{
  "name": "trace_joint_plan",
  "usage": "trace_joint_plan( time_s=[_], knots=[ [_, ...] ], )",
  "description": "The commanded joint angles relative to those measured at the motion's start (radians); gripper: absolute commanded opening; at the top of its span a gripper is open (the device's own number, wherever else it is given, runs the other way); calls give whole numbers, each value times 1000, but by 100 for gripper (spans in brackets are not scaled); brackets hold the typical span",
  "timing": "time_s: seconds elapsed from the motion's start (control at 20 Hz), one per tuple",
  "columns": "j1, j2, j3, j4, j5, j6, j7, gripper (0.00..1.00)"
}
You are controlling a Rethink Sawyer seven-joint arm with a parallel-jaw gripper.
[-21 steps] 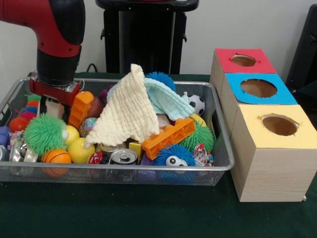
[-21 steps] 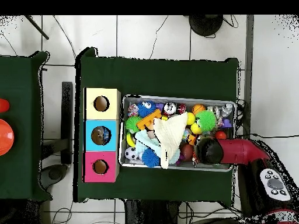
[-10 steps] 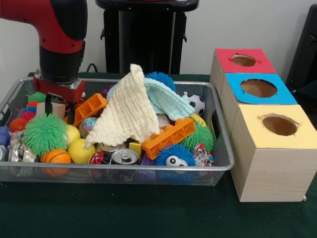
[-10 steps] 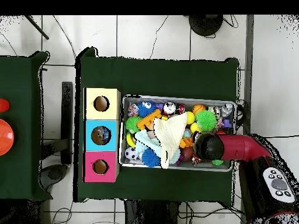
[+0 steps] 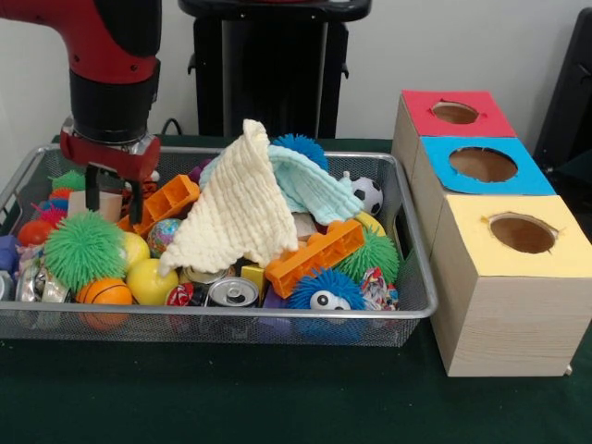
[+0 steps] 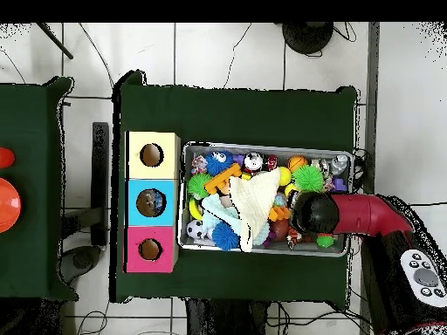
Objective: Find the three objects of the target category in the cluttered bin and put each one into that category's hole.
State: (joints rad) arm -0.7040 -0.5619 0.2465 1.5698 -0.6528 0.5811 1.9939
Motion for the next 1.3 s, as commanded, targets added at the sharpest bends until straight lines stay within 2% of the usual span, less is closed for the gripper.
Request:
trace_joint_plan(
  time_s=[0.05, 0.2, 0.5, 0.75, 0.9, 1.3],
  knots=[
    [29, 41, 36, -14, -96, -169, -39, 100],
    [67, 85, -9, -46, -125, -210, 12, 100],
    [112, 135, -84, -96, -145, -241, 41, 100],
    [92, 192, -62, -127, -119, -198, -21, 100],
    [116, 170, -93, -114, -124, -183, -14, 100],
    [93, 124, -59, -109, -80, -107, -90, 100]
  ],
)
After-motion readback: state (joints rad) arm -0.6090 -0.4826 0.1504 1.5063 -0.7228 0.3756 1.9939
